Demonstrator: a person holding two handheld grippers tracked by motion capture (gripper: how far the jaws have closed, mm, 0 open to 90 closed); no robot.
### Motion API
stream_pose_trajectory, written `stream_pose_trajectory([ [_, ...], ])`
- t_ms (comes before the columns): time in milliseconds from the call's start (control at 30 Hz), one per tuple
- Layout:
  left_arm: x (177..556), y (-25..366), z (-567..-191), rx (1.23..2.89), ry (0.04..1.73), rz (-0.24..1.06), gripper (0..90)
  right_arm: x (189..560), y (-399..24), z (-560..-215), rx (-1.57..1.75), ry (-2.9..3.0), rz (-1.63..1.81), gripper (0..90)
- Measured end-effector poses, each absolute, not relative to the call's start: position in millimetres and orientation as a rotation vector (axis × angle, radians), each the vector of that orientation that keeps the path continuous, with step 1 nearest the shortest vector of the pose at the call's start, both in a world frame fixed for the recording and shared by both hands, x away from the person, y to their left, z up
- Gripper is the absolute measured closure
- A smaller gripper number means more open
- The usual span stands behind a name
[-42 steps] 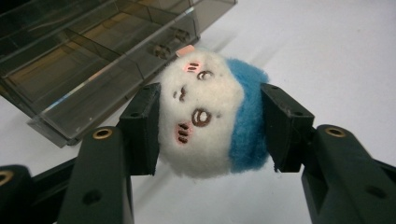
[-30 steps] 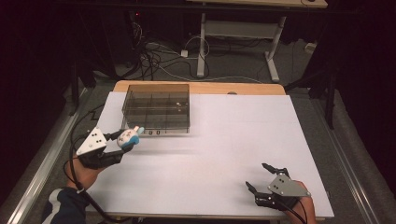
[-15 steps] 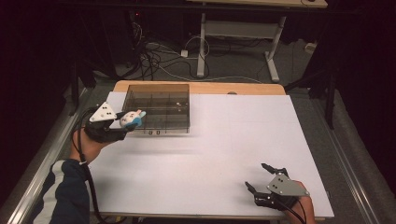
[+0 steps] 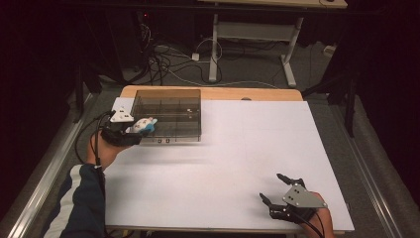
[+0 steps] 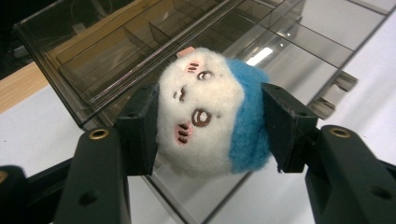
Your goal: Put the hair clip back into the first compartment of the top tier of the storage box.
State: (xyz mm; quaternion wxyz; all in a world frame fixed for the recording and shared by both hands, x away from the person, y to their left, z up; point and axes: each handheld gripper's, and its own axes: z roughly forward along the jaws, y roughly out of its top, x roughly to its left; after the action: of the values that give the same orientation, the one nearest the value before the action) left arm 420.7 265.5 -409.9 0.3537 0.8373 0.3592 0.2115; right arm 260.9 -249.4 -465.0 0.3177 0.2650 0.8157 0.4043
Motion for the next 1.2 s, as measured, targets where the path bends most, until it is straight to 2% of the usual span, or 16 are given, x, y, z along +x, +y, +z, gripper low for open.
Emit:
stream_pose_trajectory([
  [367,427.3,259.7,-415.8,2.189,0.962,0.587,41.0,261.2,-250.6,-465.1,0.697,2.146,1.063,21.1],
  [633,424.9,268.9,-415.9,2.147,0.978,0.563,37.4,261.4,-250.5,-465.1,0.696,2.147,1.063,21.1],
  [700,424.3,269.4,-416.2,2.135,0.979,0.565,33.3,261.2,-250.1,-465.2,0.699,2.148,1.061,21.1],
  [900,419.9,272.1,-411.4,2.093,0.955,0.588,34.1,260.9,-249.9,-465.0,0.697,2.146,1.065,21.1],
  [967,416.9,273.1,-409.2,2.064,0.945,0.604,36.5,261.0,-250.0,-465.0,0.696,2.145,1.063,21.1],
  [1000,414.0,274.2,-407.3,2.033,0.941,0.606,44.4,261.1,-250.4,-465.0,0.696,2.146,1.065,21.1],
  [1033,411.9,275.0,-406.0,2.023,0.935,0.609,45.6,261.2,-250.5,-465.0,0.697,2.146,1.065,21.1],
  [1067,411.9,275.0,-406.0,2.023,0.935,0.609,50.6,261.2,-250.4,-465.0,0.696,2.145,1.065,21.1],
  [1100,409.6,276.5,-405.4,2.021,0.913,0.614,59.9,261.2,-250.3,-465.1,0.695,2.146,1.065,21.1],
  [1200,408.8,276.8,-406.7,2.022,0.913,0.628,69.7,261.1,-250.0,-465.1,0.694,2.146,1.064,21.1],
])
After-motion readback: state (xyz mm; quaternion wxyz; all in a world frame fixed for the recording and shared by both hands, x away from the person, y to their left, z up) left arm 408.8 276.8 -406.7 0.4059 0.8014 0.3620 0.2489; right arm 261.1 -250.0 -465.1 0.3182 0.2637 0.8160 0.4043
